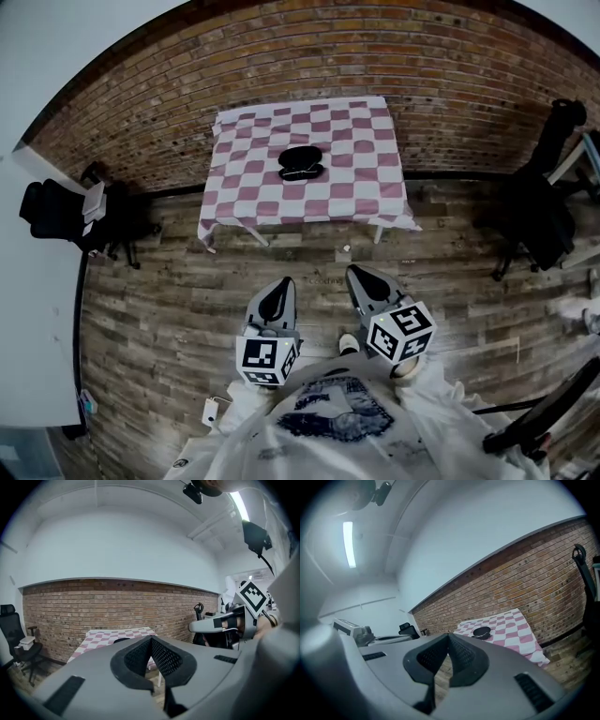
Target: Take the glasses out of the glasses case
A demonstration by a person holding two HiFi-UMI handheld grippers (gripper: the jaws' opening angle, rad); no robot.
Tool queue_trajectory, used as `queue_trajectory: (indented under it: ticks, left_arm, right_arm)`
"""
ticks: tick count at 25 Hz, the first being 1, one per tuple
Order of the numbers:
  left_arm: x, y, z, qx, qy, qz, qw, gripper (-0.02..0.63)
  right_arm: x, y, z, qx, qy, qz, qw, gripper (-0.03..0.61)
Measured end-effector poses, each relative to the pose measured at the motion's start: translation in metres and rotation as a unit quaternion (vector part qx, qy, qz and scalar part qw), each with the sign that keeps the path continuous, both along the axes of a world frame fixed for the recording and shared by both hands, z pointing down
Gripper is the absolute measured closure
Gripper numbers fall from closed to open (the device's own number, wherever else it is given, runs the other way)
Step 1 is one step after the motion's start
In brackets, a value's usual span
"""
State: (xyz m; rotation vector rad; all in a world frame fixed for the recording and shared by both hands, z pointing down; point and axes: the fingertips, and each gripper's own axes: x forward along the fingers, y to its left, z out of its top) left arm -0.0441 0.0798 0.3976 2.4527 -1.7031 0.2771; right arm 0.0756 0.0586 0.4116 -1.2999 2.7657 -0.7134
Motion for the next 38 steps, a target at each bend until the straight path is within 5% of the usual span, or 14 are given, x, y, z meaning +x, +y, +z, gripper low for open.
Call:
queue_trajectory:
  ticks: [14, 25, 38]
  left_arm:
    - [-0.001, -0.058, 0.010, -0.009, 0.001, -0.023, 0.9997, 0.606]
    - [-0.009, -0.120, 0.026, -0.016, 0.011, -0.001, 0.9998, 0.606]
    - [-0.054, -0.235, 0.038, -0.032, 0.024, 0.013, 0.9991, 0.606]
  right_arm:
    - [0.000, -0.058, 0.008, -0.005, -0.007, -0.021, 1.000, 0.565]
    - [0.004, -0.110, 0.020, -0.013, 0.004, 0.014, 1.000, 0.565]
    - [-0.046, -0.216, 0.029, -0.033, 0.027, 0.021, 0.999, 0.565]
